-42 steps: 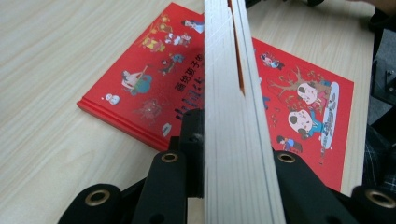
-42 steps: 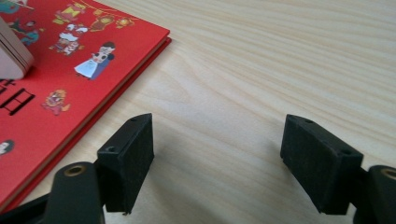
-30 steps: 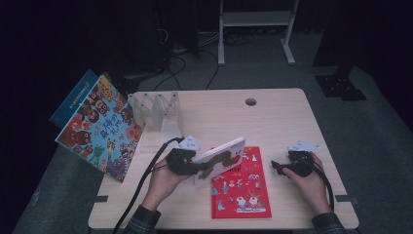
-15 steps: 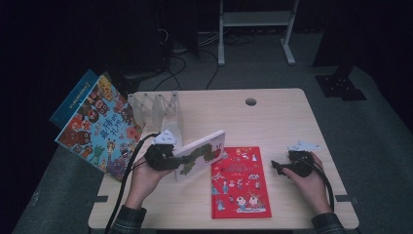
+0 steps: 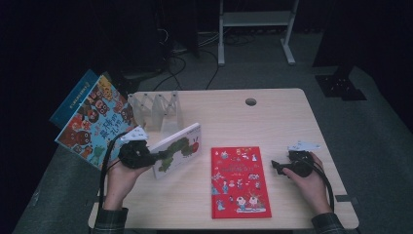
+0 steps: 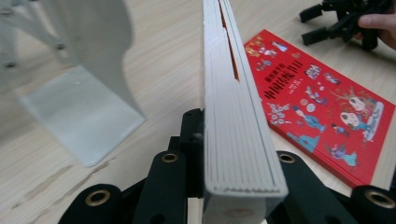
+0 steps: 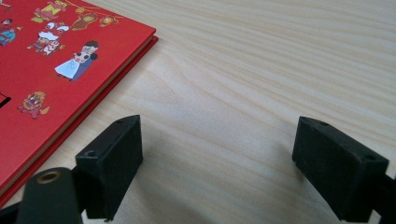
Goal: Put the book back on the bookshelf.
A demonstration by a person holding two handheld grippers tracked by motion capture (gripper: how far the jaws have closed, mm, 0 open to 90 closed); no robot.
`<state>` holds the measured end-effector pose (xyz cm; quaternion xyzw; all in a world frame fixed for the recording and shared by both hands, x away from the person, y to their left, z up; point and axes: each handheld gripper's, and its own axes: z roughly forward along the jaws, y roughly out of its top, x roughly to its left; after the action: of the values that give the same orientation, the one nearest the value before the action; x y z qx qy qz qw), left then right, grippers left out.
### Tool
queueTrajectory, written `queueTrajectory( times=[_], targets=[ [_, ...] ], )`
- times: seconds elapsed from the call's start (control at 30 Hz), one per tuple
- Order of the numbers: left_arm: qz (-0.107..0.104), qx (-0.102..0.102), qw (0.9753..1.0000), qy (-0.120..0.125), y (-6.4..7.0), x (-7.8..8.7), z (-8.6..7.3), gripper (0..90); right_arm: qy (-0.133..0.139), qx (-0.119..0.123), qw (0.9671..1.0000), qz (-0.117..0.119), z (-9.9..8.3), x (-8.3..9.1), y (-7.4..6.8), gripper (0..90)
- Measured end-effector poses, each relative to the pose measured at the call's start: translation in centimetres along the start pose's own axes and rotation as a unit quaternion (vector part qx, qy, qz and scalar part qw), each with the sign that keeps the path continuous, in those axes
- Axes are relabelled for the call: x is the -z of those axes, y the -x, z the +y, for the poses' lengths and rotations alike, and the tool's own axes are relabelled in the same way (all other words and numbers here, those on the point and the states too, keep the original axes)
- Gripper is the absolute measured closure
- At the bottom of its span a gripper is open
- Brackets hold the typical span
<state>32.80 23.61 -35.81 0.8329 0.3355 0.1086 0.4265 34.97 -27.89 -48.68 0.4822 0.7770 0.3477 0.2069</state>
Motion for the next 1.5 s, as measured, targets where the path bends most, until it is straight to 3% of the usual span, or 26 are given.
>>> queueTrajectory(
  times=[0.37, 0.43, 1.17, 1.5],
  targets=[
    [0.037, 0.033, 0.9988, 0.008, -2.2, 3.2, -1.9, 75.7, 0.0, -0.001, 1.0, -0.001, 0.0, 0.0, 0.0, 15.0],
    [0.035, 0.037, 0.9986, 0.008, -2.6, 3.6, -2.1, 75.7, 0.0, -0.001, 1.0, -0.001, 0.0, 0.0, 0.0, 15.0],
    [0.047, 0.053, 0.9974, 0.01, -3.8, 5.3, -3.1, 75.6, 0.0, -0.001, 1.0, -0.001, 0.0, 0.0, 0.0, 15.0],
    [0.062, 0.065, 0.9956, 0.028, -4.7, 5.7, -3.4, 75.6, 0.0, -0.001, 1.0, -0.002, 0.0, 0.0, 0.0, 15.0]
  ],
)
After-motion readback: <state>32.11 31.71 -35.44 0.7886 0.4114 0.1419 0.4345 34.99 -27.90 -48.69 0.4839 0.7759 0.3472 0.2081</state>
